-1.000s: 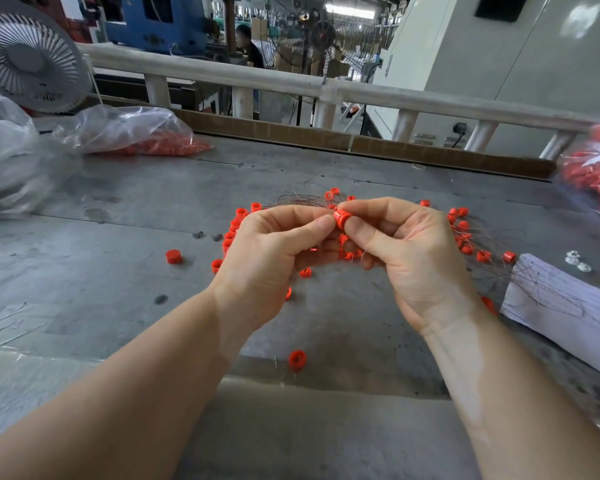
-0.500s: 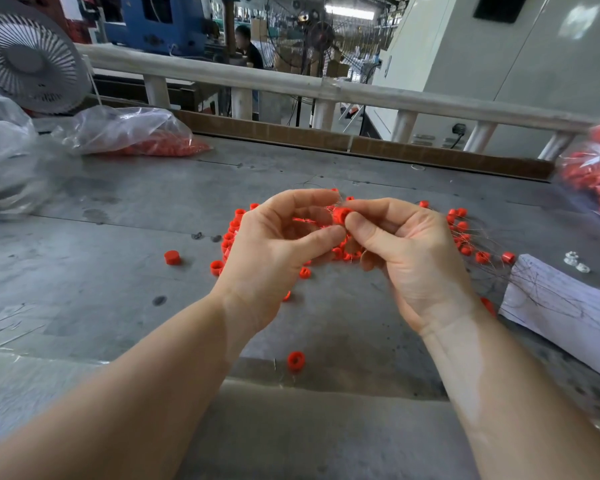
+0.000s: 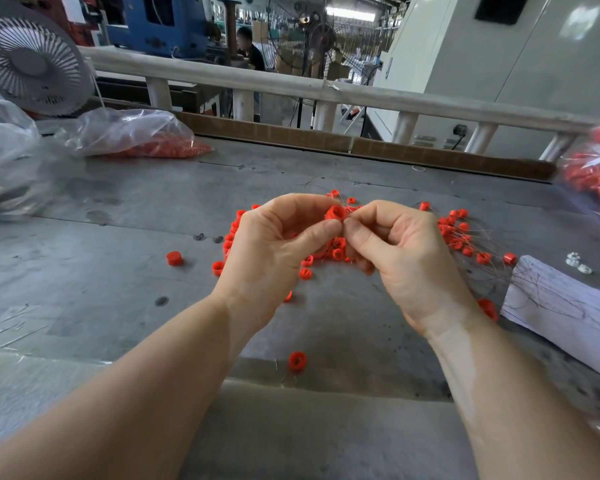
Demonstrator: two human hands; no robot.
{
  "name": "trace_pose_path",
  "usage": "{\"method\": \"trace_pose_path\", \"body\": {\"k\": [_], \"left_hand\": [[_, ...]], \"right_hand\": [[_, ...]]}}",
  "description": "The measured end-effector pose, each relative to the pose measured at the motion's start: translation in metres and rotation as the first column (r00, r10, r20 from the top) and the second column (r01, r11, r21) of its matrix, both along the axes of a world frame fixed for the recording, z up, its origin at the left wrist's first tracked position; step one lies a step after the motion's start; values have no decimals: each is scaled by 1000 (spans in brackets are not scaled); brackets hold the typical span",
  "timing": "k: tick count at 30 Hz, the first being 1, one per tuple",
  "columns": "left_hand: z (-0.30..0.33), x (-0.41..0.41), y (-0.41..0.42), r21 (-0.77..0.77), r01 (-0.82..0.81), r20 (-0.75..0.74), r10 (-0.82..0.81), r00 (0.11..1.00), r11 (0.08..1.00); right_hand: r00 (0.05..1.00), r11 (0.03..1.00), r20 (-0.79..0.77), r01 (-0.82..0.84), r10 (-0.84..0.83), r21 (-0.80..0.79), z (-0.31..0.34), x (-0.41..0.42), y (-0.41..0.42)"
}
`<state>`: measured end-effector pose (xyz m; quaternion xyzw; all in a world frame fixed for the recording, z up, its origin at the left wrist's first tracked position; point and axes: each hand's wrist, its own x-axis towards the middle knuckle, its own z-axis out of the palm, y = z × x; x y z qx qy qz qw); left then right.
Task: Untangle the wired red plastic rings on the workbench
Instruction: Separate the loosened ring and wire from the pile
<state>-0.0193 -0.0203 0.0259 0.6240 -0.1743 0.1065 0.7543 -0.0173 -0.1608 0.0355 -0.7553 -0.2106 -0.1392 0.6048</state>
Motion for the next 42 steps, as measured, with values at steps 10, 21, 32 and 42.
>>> {"method": "trace_pose_path", "body": {"k": [10, 21, 32, 42], "left_hand": [[-1, 0, -1, -90, 131, -28, -134, 991, 987], [0, 0, 0, -94, 151, -34, -154, 987, 984], [-8, 8, 0, -15, -28, -247, 23, 969, 1000], [-17, 12, -1, 40, 0, -369, 15, 929, 999]], "right_hand": [[984, 983, 21, -180, 179, 45, 0, -2, 1], [987, 987, 30, -157, 158, -29, 0, -1, 0], [970, 730, 64, 220, -235, -647, -17, 5, -3], [950, 602, 76, 252, -302, -758, -21, 5, -2]]}}
